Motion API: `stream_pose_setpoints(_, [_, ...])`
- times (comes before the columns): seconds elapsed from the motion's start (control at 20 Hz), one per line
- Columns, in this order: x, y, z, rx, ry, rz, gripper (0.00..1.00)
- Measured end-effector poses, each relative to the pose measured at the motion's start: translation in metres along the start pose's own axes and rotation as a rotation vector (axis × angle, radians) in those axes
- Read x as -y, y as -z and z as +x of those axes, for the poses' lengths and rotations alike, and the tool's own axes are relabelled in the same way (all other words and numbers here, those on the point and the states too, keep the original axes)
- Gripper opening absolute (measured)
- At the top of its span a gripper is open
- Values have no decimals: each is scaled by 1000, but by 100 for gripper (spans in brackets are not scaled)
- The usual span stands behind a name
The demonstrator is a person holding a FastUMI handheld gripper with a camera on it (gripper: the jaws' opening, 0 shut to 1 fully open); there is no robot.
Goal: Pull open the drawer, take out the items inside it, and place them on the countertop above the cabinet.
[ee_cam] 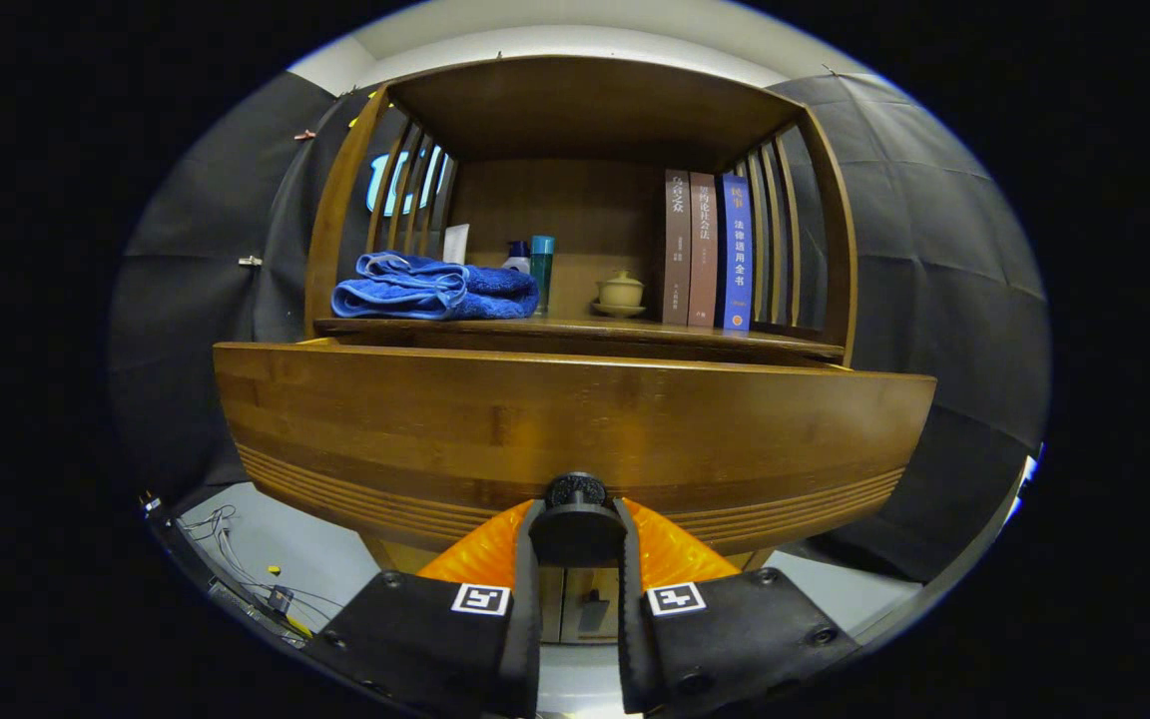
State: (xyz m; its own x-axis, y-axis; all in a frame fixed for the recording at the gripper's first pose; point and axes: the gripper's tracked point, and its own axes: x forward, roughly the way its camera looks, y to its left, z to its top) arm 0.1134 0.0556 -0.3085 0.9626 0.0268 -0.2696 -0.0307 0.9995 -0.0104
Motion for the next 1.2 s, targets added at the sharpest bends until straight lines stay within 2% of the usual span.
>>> stream_pose_setpoints(0.3, [1,15,-32,-27,3,-2,36])
stream_pose_setpoints(0.6, [0,13,-34,-11,13,8,36])
stream_pose_setpoints(0.7, [-1,13,-35,-22,7,1,51])
stream_pose_setpoints(0.85, [-16,5,-46,-5,-53,42,75])
stream_pose_setpoints(1.0, [4,-18,-69,9,7,2,99])
stream_pose_setpoints(1.2, [28,-57,-96,-9,92,-9,99])
